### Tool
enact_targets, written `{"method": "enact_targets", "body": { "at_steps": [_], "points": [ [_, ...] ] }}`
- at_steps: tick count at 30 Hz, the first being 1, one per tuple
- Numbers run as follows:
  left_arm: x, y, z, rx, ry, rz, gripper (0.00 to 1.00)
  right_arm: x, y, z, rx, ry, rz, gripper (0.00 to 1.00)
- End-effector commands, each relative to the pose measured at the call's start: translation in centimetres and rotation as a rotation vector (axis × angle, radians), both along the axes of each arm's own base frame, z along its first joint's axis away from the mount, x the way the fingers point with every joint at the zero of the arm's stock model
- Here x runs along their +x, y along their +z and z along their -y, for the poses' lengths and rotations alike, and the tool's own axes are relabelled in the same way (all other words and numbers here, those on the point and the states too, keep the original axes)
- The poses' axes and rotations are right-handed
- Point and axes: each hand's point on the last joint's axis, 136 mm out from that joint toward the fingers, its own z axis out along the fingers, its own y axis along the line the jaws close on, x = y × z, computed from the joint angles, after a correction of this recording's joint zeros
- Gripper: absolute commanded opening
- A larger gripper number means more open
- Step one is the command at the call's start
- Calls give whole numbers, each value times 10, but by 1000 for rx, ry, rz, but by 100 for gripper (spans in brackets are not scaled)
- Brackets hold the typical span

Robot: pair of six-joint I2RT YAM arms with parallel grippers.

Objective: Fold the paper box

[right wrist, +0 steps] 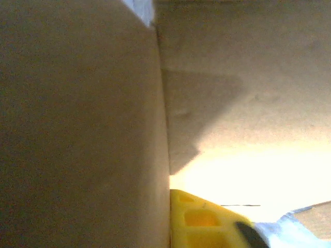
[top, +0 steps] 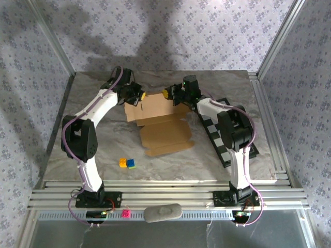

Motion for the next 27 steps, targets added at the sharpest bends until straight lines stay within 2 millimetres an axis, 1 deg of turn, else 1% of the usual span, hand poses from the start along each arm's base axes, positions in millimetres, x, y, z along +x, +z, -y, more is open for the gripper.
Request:
{"method": "enact_targets", "body": {
  "at_steps": [1, 2, 3, 4, 6, 7, 8, 9, 10, 11, 12, 14, 15, 18, 21, 23, 26, 27],
  "points": [
    [5, 42, -7, -1, -46, 92, 25, 8, 6, 6, -11, -32, 1, 0],
    [3, 51, -17, 34, -55, 114, 46, 10, 8, 11, -12, -42, -3, 0],
    [-2, 56, -33, 80, -57, 124, 63, 12, 10, 14, -11, -44, -12, 0],
    [-7, 60, -53, 122, -51, 135, 70, 13, 11, 16, -11, -42, -25, 0],
    [-21, 58, -91, 159, -35, 147, 71, 17, 17, 19, 1, -40, -29, 0],
    [-29, 55, -106, 158, -34, 164, 68, 18, 20, 19, 12, -41, -32, 0],
    [-35, 51, -115, 154, -42, 190, 63, 20, 24, 20, 25, -44, -35, 0],
    [-44, 49, -121, 151, -65, 228, 56, 21, 28, 20, 40, -46, -42, 0],
    [-52, 42, -121, 151, -86, 244, 51, 23, 32, 20, 54, -50, -45, 0],
    [-61, 31, -119, 149, -110, 239, 46, 26, 39, 20, 68, -56, -37, 0],
    [-69, 17, -117, 141, -122, 215, 40, 28, 47, 21, 72, -60, -31, 0],
    [-74, -4, -111, 89, -124, 209, 27, 30, 58, 23, 64, -60, -27, 0],
    [-75, -14, -108, 68, -119, 219, 25, 31, 61, 24, 61, -58, -30, 0],
    [-69, -42, -103, 38, -115, 212, 19, 33, 65, 23, 72, -53, -37, 0],
    [-55, -61, -97, 37, -141, 177, 11, 35, 66, 23, 79, -59, -39, 0],
    [-42, -70, -96, 27, -122, 174, 8, 35, 66, 23, 83, -63, -45, 0],
    [-20, -79, -99, -13, -35, 226, 9, 36, 69, 24, 86, -70, -46, 0],
    [-9, -77, -99, -43, -2, 262, 9, 36, 69, 25, 86, -72, -49, 0]
  ]
}}
